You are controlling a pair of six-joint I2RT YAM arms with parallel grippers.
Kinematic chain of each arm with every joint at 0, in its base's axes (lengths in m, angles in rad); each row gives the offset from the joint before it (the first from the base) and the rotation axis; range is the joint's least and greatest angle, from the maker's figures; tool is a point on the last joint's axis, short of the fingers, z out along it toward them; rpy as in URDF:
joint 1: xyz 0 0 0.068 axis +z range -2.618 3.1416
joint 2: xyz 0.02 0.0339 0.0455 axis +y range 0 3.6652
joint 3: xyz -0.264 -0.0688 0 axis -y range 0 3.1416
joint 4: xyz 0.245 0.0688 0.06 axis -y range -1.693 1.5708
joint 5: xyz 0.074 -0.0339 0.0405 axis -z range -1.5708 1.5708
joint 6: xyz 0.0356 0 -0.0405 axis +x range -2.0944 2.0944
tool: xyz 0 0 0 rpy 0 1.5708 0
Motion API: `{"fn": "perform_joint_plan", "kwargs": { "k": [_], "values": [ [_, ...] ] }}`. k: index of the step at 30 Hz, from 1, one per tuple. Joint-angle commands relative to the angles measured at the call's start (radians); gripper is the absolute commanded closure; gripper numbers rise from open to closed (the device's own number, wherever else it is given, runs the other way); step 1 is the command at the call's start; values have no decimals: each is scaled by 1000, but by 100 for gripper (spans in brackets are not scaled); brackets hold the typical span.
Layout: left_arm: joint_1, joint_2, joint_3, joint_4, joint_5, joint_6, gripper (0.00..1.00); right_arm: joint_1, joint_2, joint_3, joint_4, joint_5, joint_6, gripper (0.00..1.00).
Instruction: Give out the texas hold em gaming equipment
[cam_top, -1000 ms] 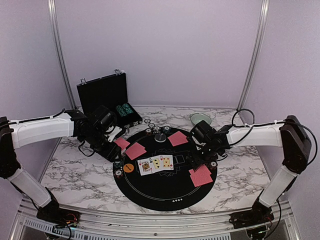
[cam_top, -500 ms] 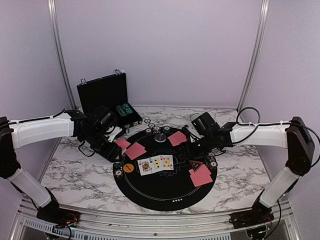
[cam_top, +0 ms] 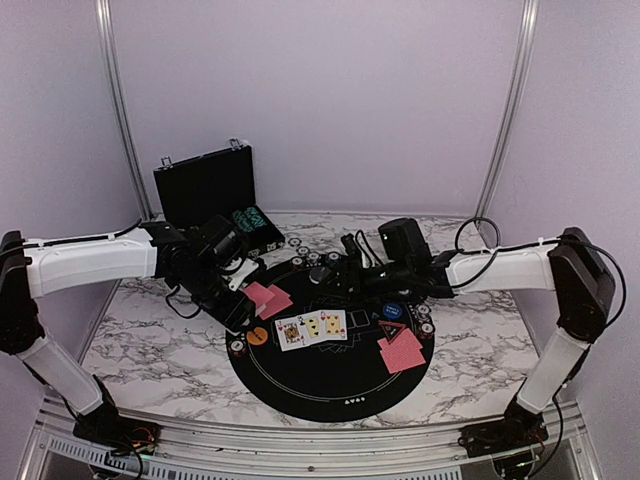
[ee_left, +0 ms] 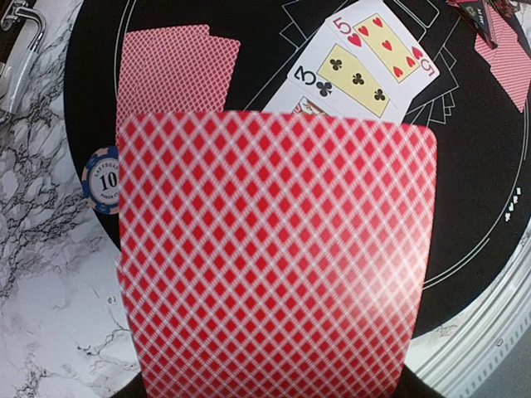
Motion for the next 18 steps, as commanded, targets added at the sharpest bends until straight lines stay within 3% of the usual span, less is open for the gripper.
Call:
{"fn": "perform_joint_plan", "kwargs": {
  "k": [1, 18],
  "values": [
    [-17, 14, 45, -5, -6, -9, 50, -6, 53, 4, 209, -121, 136, 36],
    [-53, 48, 78, -13, 2, -7, 50, 39, 202, 36, 431, -216, 307, 50]
  ]
}}
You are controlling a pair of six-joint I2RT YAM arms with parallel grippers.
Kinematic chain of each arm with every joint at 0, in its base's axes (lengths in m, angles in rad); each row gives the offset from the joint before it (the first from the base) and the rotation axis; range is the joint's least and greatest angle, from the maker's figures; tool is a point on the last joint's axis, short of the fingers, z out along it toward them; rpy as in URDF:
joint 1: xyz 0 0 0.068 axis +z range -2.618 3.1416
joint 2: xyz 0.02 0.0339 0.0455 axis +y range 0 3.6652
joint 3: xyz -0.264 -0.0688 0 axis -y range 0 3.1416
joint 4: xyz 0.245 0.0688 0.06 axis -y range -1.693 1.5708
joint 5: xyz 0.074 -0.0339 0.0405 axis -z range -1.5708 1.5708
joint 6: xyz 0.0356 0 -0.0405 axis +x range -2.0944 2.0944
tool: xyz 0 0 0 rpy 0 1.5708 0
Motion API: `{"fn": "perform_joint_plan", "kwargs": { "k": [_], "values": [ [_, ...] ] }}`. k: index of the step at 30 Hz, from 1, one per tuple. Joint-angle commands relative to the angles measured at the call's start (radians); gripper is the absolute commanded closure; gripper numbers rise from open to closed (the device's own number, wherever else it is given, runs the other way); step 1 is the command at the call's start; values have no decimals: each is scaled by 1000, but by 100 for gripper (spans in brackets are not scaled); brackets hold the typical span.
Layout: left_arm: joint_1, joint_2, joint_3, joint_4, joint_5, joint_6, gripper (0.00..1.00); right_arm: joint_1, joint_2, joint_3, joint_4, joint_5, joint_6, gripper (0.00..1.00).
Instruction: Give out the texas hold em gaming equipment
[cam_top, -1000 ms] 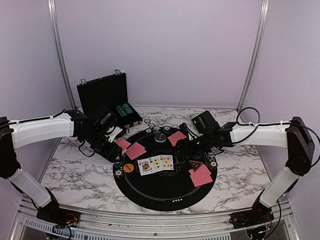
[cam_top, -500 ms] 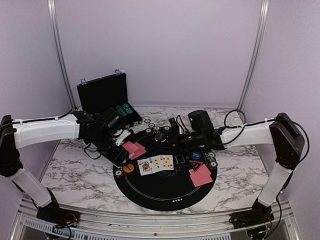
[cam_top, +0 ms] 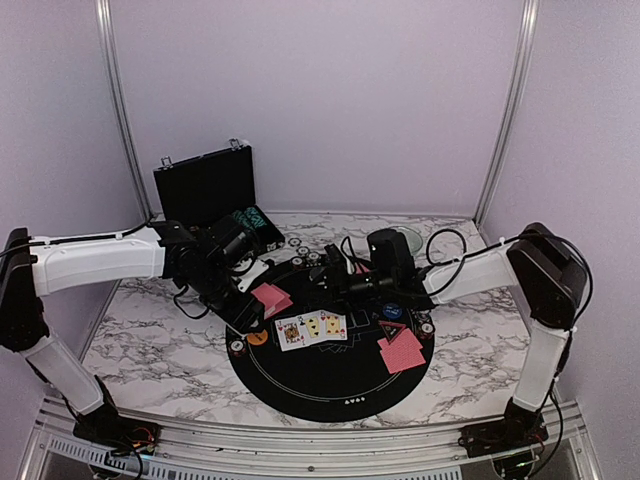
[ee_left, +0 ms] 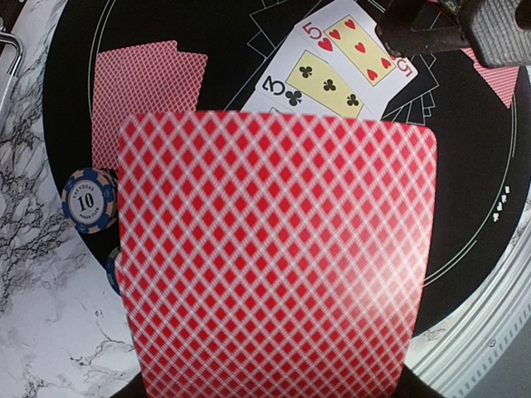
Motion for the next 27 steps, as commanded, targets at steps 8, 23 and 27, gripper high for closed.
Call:
{"fn": "perform_joint_plan", "kwargs": {
  "k": [8, 23, 27],
  "values": [
    [-11, 14, 33, -10, 5, 3, 50, 31, 55, 51, 147, -45, 102, 56],
    [-18, 22, 34, -8, 5, 1, 50, 62, 121, 98, 221, -71, 171, 63],
    [-17, 25, 34, -8, 5, 2, 50, 73, 139, 111, 236, -78, 186, 67]
  ]
}}
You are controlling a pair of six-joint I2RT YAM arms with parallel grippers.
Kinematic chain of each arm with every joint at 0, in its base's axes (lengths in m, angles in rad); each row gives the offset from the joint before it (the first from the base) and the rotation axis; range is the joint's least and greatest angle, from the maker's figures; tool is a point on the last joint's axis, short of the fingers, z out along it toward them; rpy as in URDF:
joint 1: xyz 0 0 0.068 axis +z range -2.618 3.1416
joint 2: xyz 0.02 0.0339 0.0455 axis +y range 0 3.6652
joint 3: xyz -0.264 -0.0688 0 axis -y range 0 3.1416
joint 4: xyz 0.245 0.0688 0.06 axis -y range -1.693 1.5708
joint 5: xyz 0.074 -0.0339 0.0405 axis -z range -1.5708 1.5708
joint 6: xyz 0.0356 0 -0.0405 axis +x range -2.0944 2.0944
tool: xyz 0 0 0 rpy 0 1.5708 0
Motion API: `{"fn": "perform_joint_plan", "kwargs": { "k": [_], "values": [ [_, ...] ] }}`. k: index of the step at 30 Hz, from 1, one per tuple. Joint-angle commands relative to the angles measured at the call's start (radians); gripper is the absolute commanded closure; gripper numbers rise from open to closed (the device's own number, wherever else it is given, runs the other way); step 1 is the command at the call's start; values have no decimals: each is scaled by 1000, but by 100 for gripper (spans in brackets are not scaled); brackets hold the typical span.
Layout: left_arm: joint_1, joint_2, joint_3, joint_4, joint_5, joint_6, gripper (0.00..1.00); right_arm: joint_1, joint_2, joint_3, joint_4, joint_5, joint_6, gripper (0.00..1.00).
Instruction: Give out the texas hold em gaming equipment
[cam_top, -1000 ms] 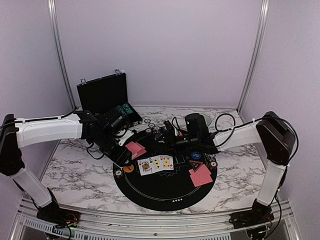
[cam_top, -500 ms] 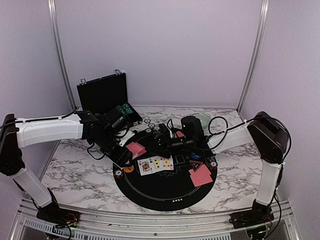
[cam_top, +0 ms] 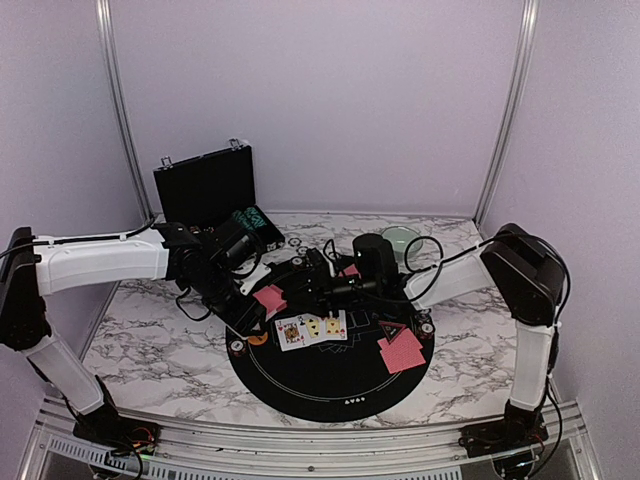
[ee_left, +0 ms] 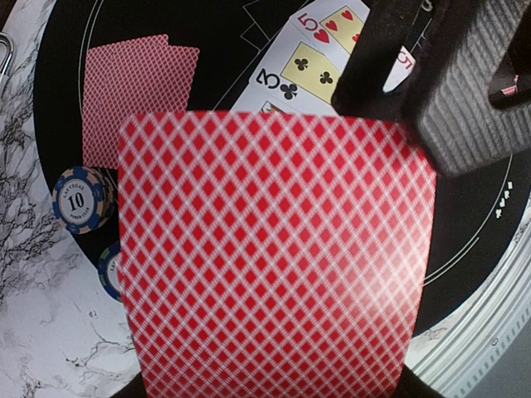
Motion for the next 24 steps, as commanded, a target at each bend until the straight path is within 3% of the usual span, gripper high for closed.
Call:
{"fn": "perform_joint_plan", "kwargs": {
  "k": [1, 17, 24],
  "values": [
    [-4, 11, 33, -8, 5, 1, 50, 22, 24, 47, 53, -20, 26, 68],
    [-3, 2, 23, -8, -3, 1, 50, 26, 37, 47, 94, -36, 65, 99],
    [-4, -4, 13, -7, -3, 2, 50, 18, 31, 38, 108, -40, 77, 100]
  ]
}}
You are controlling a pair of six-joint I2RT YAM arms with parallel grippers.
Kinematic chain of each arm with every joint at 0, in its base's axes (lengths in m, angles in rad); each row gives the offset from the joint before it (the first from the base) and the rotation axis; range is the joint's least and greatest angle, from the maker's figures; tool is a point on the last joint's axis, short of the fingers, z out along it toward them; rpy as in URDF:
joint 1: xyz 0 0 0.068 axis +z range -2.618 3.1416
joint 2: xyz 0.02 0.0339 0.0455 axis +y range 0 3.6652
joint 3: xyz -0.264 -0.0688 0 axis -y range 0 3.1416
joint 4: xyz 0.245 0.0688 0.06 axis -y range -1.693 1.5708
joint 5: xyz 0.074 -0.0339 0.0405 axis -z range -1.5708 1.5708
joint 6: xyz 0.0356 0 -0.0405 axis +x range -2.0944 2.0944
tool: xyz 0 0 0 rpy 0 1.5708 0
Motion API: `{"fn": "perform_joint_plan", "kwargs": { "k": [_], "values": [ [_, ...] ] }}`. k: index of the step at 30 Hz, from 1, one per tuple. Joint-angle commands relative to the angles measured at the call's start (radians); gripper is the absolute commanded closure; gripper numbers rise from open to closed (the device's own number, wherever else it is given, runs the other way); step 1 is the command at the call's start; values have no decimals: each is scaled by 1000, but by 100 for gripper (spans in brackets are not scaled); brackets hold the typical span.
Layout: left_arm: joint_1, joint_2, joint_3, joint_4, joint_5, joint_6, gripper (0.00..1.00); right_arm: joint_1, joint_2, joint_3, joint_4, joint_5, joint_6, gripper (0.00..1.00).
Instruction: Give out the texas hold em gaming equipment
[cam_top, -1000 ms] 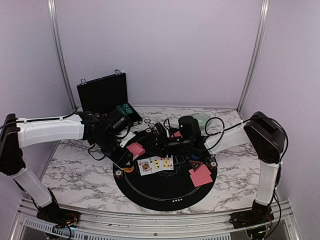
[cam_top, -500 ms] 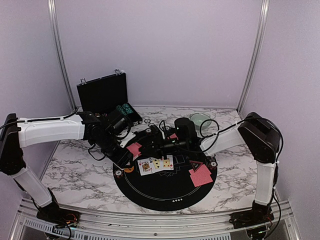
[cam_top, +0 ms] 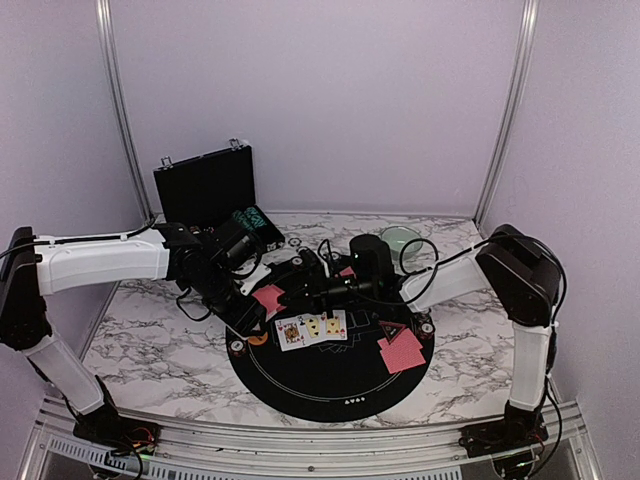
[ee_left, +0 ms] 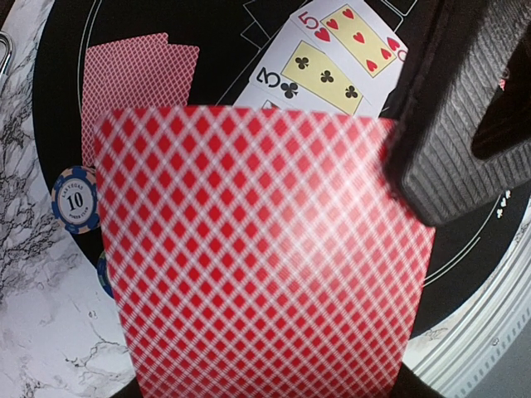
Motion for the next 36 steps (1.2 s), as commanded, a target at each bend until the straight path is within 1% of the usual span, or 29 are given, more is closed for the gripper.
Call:
{"fn": "perform_joint_plan", "kwargs": {
  "k": [1, 7, 21, 26, 29, 33, 34, 36],
  "values": [
    [-4, -9, 12, -7, -4, 1, 50, -7, 7, 18, 42, -10, 10, 100],
    [-3, -12, 6, -7, -9, 1, 50, -26, -17, 1, 18, -10, -11, 100],
    [-3, -14, 6, -8, -10, 4, 50, -76, -70, -52, 22, -19, -16, 100],
    [-4, -15, 6, -8, -11, 6, 50, -116, -102, -93, 31, -43, -25, 100],
    [-3, -17, 8, -8, -11, 7, 50, -154, -120, -124, 35, -87, -43, 100],
    [-4, -21, 8, -7, -13, 10, 50, -218, -146, -166, -6, -176, -127, 100],
    [-4, -22, 8, -8, -13, 11, 50, -242, -153, -172, -38, -206, -165, 100],
    [-3, -22, 10, -8, -13, 13, 50, -281, -168, -171, -188, -236, -296, 100]
  ]
}}
